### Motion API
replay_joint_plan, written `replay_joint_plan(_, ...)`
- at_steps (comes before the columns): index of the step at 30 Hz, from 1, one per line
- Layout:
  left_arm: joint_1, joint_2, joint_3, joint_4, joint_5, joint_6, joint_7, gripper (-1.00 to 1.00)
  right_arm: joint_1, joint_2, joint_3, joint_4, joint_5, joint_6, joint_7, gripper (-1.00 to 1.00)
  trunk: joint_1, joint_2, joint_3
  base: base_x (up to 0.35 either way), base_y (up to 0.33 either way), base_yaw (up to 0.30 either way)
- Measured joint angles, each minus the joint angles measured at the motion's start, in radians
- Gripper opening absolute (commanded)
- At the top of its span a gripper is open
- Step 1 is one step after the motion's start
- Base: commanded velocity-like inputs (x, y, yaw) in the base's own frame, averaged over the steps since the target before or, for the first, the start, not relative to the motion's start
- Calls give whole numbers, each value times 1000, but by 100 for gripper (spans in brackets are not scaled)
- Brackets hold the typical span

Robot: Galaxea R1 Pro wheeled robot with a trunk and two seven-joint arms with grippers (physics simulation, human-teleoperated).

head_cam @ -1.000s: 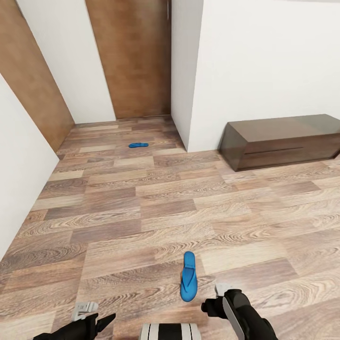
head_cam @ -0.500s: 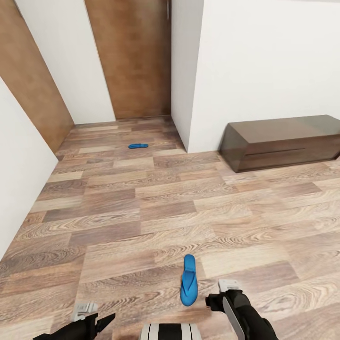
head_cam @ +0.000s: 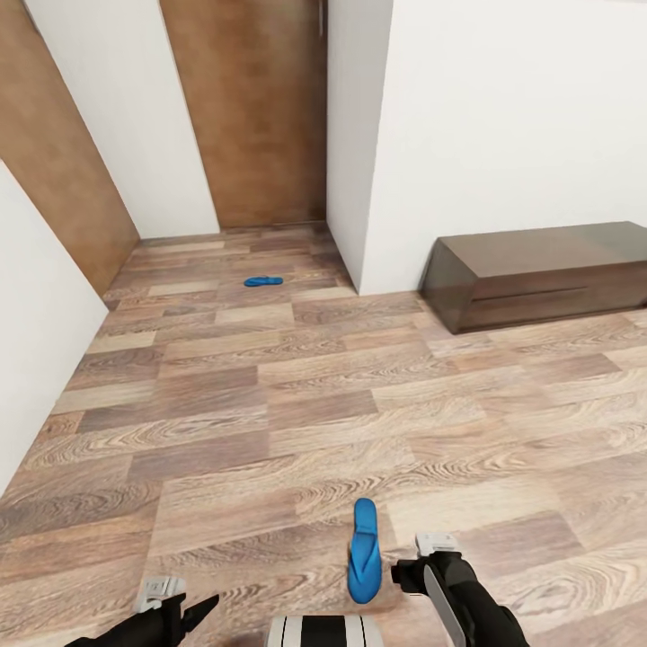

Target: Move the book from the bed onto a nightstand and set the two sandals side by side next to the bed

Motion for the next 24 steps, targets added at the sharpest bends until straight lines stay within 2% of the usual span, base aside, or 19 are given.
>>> replay_joint_plan(5, 0, 0, 0, 0, 0, -1, 0, 100, 0, 0, 0, 0, 0, 0, 0, 100, 0, 0, 0, 150, 93, 0)
replay_joint_plan(14, 0, 0, 0, 0, 0, -1, 0, 100, -1, 0, 0, 0, 0, 0, 0, 100, 0, 0, 0, 9, 12, 0)
replay_joint_plan(24, 0, 0, 0, 0, 0, -1, 0, 100, 0, 0, 0, 0, 0, 0, 0, 100, 0, 0, 0, 0, 122, 0)
